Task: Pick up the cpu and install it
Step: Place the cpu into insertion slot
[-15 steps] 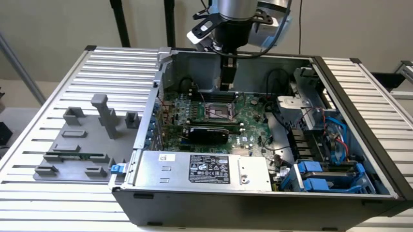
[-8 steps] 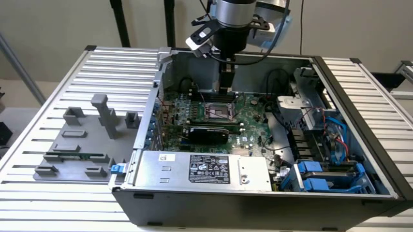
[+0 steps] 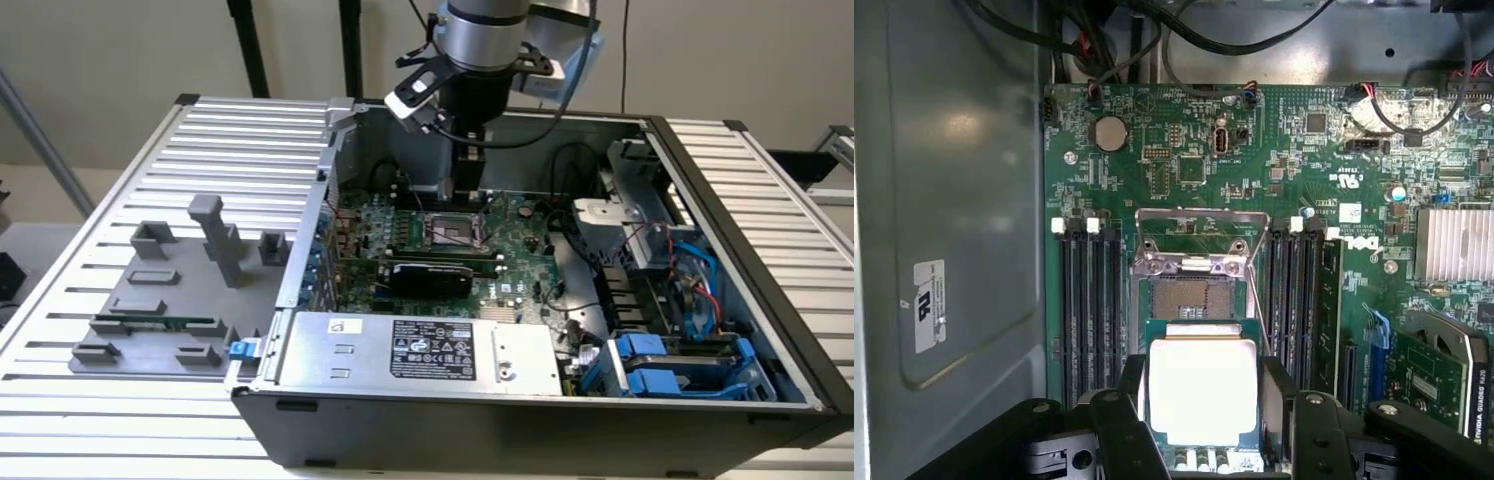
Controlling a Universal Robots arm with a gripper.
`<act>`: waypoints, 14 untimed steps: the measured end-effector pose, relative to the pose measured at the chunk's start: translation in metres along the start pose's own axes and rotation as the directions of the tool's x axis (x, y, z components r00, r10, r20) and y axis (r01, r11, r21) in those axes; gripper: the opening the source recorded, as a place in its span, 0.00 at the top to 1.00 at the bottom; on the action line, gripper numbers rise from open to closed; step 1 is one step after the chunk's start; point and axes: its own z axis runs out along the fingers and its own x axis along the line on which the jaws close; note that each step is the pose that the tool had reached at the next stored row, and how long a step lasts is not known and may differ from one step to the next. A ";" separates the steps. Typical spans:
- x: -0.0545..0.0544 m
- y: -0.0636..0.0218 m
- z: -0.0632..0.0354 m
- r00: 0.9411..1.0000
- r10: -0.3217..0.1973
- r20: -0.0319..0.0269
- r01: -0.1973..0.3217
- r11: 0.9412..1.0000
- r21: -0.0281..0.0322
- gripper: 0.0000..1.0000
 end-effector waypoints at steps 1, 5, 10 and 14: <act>0.000 0.0001 0.0018 1.000 0.000 0.000 0.000 1.000 0.000 0.45; 0.000 0.0013 0.0090 1.000 0.000 0.000 0.000 1.000 0.000 0.45; 0.001 0.0037 0.0180 1.000 0.000 0.002 0.000 1.000 0.000 0.45; 0.001 0.0044 0.0254 1.000 -0.002 0.006 0.002 1.000 0.000 0.45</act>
